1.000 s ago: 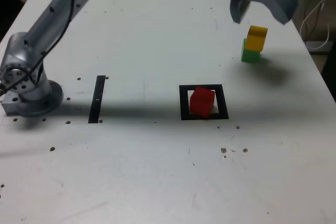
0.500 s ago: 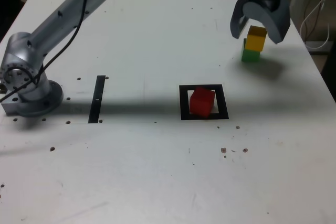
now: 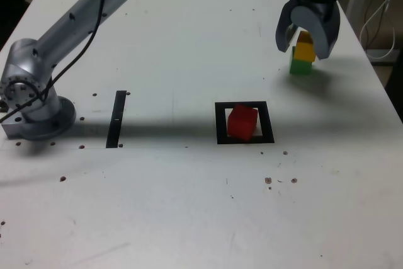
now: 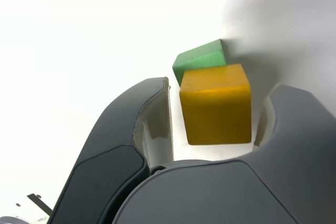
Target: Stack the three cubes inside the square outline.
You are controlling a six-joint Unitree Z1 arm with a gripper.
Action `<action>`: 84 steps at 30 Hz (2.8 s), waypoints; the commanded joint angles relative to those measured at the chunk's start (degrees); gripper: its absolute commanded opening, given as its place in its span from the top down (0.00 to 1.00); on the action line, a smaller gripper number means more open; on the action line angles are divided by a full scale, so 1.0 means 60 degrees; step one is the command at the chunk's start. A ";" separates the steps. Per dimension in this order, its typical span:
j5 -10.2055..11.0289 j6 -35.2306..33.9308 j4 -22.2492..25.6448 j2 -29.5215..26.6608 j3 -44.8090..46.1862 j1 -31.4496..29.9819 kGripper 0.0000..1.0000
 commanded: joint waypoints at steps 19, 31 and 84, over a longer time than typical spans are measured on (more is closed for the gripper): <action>-0.0011 -0.0203 0.0074 -0.0210 -0.0029 -0.0193 0.81; 0.0188 -0.1949 0.0077 -0.2391 0.2082 -0.1431 0.81; -0.0898 -0.5532 -0.3878 -0.4826 0.9194 -0.4065 0.78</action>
